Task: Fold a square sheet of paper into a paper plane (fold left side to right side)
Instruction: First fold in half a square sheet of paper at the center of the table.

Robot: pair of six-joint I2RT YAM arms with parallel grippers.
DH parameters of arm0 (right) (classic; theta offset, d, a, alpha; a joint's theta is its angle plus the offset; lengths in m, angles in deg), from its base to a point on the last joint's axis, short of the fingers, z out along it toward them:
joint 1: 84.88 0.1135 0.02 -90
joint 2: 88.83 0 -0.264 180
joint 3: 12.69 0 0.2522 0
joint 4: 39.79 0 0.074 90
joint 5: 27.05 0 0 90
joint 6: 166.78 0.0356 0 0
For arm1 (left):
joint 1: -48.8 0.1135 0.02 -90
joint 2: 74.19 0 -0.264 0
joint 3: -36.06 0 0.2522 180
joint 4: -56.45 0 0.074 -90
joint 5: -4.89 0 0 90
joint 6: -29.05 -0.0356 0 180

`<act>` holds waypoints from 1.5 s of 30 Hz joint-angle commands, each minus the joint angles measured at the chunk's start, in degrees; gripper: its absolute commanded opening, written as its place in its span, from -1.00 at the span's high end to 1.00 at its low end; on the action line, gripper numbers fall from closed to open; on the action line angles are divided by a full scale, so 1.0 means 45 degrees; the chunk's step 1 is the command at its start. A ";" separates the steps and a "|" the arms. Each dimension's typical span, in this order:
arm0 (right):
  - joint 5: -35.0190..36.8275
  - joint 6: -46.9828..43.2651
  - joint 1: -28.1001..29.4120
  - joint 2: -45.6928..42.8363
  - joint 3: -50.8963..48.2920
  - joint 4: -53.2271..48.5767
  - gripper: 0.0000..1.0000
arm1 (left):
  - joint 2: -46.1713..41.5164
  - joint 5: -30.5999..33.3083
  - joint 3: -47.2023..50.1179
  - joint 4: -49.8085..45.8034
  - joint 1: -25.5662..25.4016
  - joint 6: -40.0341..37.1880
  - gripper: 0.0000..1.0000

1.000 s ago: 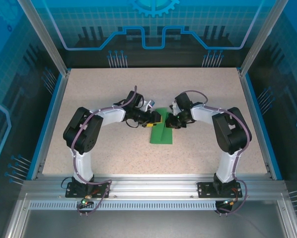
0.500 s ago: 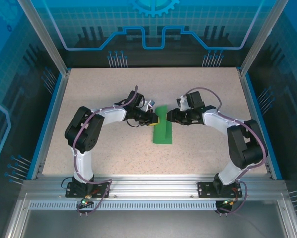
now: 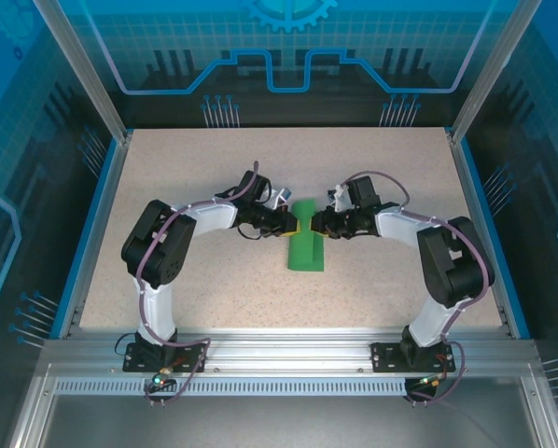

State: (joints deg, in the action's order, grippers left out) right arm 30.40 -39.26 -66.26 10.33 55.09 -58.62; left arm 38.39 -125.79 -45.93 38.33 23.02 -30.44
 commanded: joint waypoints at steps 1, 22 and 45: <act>-0.0215 -0.0014 -0.0007 0.0259 0.0364 -0.0118 0.87 | -0.0008 0.0207 -0.0340 -0.0499 -0.0110 -0.0193 0.83; 0.2194 -0.1363 0.0036 0.1464 0.1492 -0.2645 0.86 | -0.0119 0.2531 -0.0626 -0.2555 -0.0303 -0.0728 -0.02; 0.3536 -0.1535 -0.0020 0.0480 0.1093 -0.2752 0.32 | 0.1604 0.4334 -0.2249 -0.4609 -0.1092 -0.0735 0.10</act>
State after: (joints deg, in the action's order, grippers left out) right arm 43.62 -45.51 -66.18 15.75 60.72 -69.83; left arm 43.63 -108.27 -54.93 21.48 19.09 -32.85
